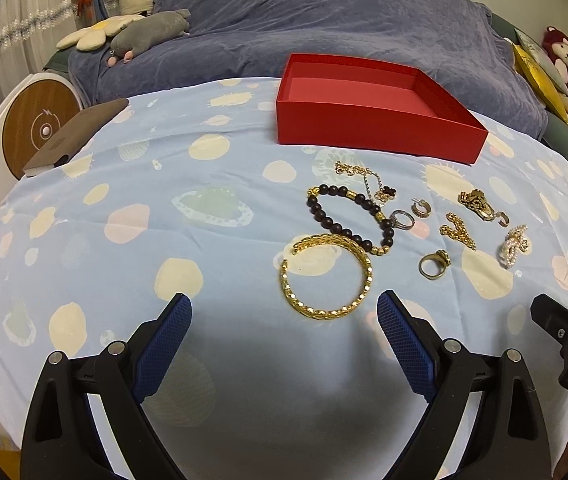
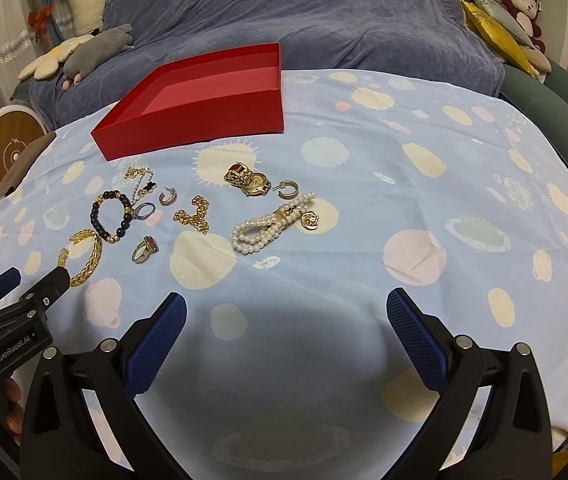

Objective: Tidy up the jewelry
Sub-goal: 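Grasp the gold bangle with the left tool while the right tool grasps the pearl bracelet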

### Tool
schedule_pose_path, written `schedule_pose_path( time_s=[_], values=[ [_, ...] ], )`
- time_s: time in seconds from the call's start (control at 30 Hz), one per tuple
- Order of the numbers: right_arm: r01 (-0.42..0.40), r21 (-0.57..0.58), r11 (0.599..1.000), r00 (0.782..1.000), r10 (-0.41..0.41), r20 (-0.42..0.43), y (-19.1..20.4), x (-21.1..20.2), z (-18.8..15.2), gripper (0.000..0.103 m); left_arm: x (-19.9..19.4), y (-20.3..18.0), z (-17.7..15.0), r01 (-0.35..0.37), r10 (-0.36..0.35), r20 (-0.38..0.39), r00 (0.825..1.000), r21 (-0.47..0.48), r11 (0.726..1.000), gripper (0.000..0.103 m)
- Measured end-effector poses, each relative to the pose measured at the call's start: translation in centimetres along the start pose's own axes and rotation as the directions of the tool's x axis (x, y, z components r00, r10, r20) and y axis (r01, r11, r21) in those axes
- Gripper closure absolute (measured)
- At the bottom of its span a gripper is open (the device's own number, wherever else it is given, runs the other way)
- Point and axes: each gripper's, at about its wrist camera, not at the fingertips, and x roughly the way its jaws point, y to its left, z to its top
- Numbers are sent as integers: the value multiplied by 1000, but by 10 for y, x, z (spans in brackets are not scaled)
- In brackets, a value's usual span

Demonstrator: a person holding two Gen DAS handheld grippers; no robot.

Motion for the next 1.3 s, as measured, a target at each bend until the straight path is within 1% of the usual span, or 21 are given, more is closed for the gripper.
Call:
schedule_pose_path(
  time_s=[0.1, 0.37, 0.47, 0.5, 0.53, 0.6, 0.63, 0.67, 0.7, 0.73, 1.03, 1.13, 1.3],
  values=[
    [1, -10, 1000, 1000, -1, 3, 3, 0, 2, 5, 5, 3, 0, 6, -6, -14, 1000, -4, 1000, 11],
    [-1, -11, 1000, 1000, 1, -5, 4, 4, 3, 5, 20, -14, 6, 19, -18, -22, 1000, 41, 999, 11],
    [-1, -11, 1000, 1000, 1, -5, 4, 4, 3, 5, 30, -17, 9, 29, -27, -50, 998, 30, 999, 13],
    [-2, -10, 1000, 1000, 2, -5, 4, 4, 4, 5, 33, -17, 9, 35, -33, -60, 998, 24, 999, 20],
    [-3, -10, 1000, 1000, 3, -5, 4, 4, 4, 5, 33, -19, 9, 23, -22, -45, 999, 32, 999, 22],
    [-4, -11, 1000, 1000, 4, -5, 4, 4, 4, 5, 33, -22, 10, 31, -29, -36, 999, 47, 998, 29],
    [-5, -12, 1000, 1000, 5, -5, 4, 4, 4, 5, 32, -23, 11, 38, -37, -33, 999, 50, 998, 36],
    [-5, -14, 1000, 1000, 5, -5, 5, 4, 4, 5, 31, -24, 11, 42, -41, -28, 999, 54, 998, 39],
    [-5, -15, 1000, 1000, 5, -5, 5, 4, 4, 5, 31, -26, 11, 46, -44, -24, 999, 61, 997, 46],
    [-5, -16, 1000, 1000, 5, -5, 6, 4, 4, 5, 31, -27, 11, 50, -48, -23, 999, 66, 997, 48],
    [1, -11, 1000, 1000, -1, 3, 3, 4, 5, 5, 23, -26, 12, 100, -99, -22, 995, 61, 993, 49],
    [11, 1, 1000, 1000, -11, 9, -2, 6, 9, 5, 16, -24, 14, 104, -104, -5, 995, 57, 993, 49],
    [-9, 28, 1000, 1000, 9, 1, -7, 20, 21, 6, 10, -15, 19, 107, -107, 9, 994, 26, 994, 49]
  ],
)
